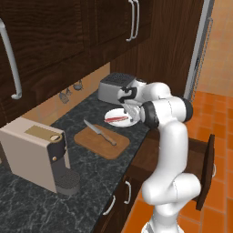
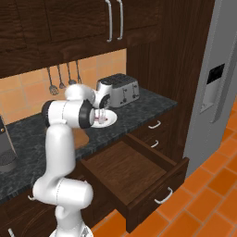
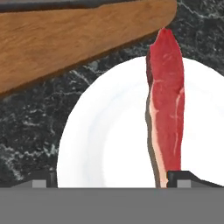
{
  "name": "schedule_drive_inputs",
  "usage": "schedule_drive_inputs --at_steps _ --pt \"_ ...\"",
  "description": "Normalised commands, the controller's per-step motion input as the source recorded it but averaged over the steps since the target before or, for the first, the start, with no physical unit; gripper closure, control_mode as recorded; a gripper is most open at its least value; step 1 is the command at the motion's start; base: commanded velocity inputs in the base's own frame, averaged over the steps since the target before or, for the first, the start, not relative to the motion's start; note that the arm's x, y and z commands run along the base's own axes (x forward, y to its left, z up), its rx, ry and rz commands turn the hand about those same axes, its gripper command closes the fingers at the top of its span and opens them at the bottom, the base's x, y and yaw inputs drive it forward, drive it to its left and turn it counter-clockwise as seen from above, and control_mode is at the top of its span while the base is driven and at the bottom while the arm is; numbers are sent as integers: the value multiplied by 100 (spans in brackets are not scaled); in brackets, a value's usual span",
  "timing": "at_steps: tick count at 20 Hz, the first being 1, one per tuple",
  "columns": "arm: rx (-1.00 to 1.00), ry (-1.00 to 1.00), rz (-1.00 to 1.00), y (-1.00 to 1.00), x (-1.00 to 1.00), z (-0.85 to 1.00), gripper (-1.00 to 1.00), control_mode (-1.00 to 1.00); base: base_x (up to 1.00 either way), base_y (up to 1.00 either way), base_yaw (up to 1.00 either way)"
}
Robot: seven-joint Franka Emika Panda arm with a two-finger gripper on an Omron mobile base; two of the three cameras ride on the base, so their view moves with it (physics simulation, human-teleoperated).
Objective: Pick up the knife from the drawer and place it on the cutting board. Then place the meat from the plate to the cutting board.
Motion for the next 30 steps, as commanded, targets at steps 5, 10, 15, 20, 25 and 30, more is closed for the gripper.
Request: schedule_drive_inputs --at_steps 5,10,15,20,25,30 --pt "0 0 3 17 47 -4 -100 -100 0 0 0" --pt "-1 0 -2 29 24 -21 -100 -100 0 0 0" --pt "-4 0 0 12 24 -26 -100 -100 0 0 0" --pt "-2 0 0 3 33 -25 -100 -100 0 0 0" --pt "-1 0 0 0 26 -22 -100 -100 0 0 0" --pt "-2 0 0 1 27 -20 100 -100 0 0 0"
